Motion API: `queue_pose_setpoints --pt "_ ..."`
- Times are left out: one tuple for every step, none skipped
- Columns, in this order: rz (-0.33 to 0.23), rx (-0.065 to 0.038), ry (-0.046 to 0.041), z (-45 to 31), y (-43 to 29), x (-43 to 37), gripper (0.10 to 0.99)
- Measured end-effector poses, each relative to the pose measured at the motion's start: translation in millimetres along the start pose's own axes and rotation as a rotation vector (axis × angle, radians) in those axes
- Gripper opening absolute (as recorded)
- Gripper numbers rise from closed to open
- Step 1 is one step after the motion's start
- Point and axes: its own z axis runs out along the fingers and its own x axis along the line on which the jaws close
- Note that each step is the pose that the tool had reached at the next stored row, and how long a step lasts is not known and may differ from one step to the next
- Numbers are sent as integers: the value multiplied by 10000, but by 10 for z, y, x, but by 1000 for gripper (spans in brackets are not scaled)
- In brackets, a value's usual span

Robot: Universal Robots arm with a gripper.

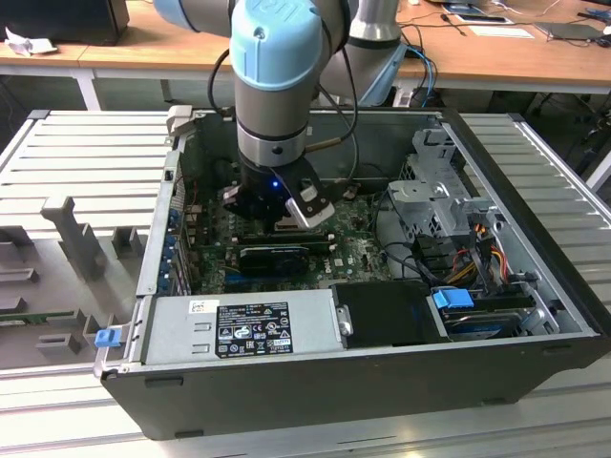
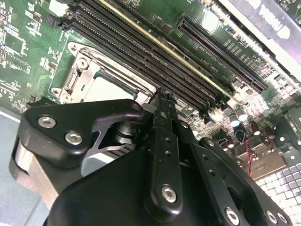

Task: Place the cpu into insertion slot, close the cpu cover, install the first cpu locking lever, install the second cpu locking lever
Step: 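Install the second cpu locking lever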

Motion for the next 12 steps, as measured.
queue_pose_setpoints --pt "-42 -27 7 1 -10 3 106" --pt "-66 -49 9 1 -20 13 106" --pt "-86 -81 10 3 -28 31 106" --pt "-93 -106 10 5 -28 55 106" --pt "-96 -146 6 17 -30 66 106" --pt "-98 -205 1 39 -35 68 106" --pt "-98 -264 -4 55 -39 68 106" --pt "-97 -312 -8 69 -42 69 106" --pt "-98 -386 -16 87 -45 69 106" --pt "-98 -423 -19 94 -47 70 106" --pt "-99 -457 -22 101 -49 71 106" --pt "-100 -533 -30 114 -51 74 106"
